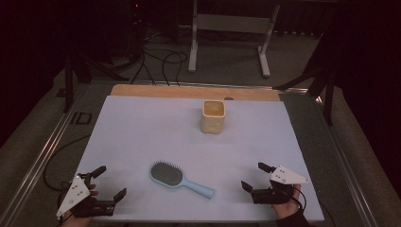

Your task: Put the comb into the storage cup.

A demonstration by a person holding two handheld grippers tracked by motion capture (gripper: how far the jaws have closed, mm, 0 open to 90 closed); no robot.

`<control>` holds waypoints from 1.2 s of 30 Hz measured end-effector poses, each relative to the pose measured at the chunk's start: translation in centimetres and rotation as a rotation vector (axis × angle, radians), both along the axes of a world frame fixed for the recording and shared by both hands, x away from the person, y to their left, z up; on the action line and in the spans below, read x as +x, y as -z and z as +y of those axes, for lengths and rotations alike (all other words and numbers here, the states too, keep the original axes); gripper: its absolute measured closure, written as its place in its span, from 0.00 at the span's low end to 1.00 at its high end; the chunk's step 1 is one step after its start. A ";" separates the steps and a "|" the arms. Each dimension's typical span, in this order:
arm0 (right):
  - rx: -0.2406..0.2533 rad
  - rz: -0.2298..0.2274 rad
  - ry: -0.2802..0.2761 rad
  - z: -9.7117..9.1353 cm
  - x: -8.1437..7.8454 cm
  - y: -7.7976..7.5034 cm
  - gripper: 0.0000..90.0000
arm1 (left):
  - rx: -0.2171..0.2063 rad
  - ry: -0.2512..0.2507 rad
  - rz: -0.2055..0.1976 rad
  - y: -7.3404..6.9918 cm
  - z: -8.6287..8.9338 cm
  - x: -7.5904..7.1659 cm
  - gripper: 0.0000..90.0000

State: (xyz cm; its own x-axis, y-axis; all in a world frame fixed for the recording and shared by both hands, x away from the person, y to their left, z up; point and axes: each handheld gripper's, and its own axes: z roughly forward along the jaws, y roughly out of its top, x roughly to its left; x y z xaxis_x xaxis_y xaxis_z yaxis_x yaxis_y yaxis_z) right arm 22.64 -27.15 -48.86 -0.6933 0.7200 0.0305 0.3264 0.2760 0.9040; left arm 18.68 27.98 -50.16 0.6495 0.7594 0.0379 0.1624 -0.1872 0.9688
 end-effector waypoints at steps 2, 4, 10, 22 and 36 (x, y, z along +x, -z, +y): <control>-0.007 -0.002 0.003 0.1 -0.1 -0.1 0.08 | 0.009 -0.003 -0.002 0.0 0.0 0.0 0.00; -0.014 -0.007 0.005 0.2 -0.1 -0.4 0.08 | 0.009 -0.003 0.004 0.0 0.0 0.0 0.00; 0.002 0.009 0.024 0.2 -0.3 -1.6 0.08 | 0.004 -0.009 0.007 0.0 0.0 0.1 0.00; -0.076 -0.037 0.018 1.5 0.1 -5.5 0.08 | 0.002 -0.003 0.006 0.0 0.0 0.1 0.00; -0.120 -0.047 -0.057 4.8 0.9 -8.3 0.08 | -0.004 -0.004 -0.002 -0.1 0.1 0.0 0.00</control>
